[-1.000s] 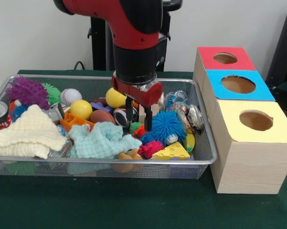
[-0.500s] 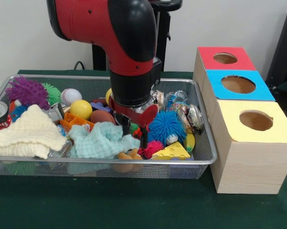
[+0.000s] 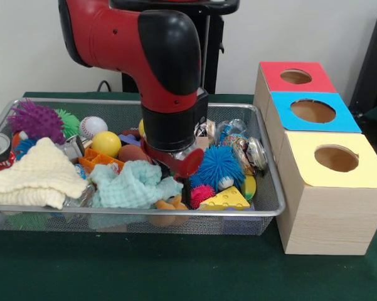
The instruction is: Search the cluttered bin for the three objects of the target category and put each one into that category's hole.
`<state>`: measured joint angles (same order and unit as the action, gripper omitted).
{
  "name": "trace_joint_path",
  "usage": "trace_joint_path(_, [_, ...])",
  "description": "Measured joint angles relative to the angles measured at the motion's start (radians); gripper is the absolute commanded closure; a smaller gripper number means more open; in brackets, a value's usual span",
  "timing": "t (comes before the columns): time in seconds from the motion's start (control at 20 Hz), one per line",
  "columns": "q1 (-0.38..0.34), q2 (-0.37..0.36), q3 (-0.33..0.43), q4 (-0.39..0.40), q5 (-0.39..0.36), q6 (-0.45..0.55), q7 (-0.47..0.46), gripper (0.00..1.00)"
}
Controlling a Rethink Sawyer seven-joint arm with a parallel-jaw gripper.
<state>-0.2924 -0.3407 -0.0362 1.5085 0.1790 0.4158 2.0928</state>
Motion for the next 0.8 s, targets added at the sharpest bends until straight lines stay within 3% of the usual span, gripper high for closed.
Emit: trace_joint_path(0.8, [0.0,-0.004,0.008,-0.001,0.0,0.0,0.0,0.0])
